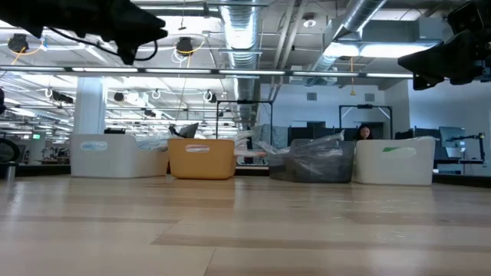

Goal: Pick & Place Toothbrushes
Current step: Return to Home Position

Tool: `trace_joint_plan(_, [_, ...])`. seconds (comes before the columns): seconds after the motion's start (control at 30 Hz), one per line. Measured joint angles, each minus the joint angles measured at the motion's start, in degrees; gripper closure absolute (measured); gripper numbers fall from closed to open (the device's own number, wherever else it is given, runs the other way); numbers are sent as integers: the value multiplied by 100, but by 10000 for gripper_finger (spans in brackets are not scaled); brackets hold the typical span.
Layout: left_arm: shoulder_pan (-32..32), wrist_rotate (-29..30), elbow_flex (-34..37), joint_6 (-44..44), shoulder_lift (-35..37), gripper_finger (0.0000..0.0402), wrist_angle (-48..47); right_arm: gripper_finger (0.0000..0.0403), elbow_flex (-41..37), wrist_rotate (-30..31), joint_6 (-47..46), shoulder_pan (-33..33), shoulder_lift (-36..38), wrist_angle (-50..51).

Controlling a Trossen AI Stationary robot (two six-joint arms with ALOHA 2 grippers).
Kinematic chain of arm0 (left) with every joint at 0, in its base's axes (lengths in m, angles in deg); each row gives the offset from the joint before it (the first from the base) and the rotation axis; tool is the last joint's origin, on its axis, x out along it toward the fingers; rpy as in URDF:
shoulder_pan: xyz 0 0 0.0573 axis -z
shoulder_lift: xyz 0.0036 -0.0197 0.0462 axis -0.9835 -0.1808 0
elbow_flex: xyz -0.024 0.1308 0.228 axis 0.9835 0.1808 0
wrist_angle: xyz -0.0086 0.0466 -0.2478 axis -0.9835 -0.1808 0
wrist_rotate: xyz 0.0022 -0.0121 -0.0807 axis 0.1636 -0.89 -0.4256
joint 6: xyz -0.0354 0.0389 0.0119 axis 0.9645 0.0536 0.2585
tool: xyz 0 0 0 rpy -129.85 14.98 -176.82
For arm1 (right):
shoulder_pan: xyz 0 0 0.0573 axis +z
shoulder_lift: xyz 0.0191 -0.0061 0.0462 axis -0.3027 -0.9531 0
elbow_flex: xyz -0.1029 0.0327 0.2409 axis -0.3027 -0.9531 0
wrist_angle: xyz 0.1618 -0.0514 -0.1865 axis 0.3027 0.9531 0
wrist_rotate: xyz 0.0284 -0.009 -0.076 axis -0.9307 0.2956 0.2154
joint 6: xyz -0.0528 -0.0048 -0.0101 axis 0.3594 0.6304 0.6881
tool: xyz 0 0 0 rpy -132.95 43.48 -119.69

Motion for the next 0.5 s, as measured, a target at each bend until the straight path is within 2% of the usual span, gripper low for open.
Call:
trace_joint_plan(0.1, [30, 7, 1, 33, 285, 322, -580, 403, 0, 1, -1, 0, 0, 0])
trace_joint_plan(0.23, [61, 64, 159, -99, 395, 355, -631, 403, 0, -1, 0, 0, 0, -1])
trace_joint_plan(0.37, [59, 366, 617, -346, 395, 393, -57, 403, 1, -1, -1, 0, 0, -1])
trace_joint_plan(0.5, [59, 356, 1267, -560, 395, 398, 990, 403, 0, 0, -2, 0, -1, 1])
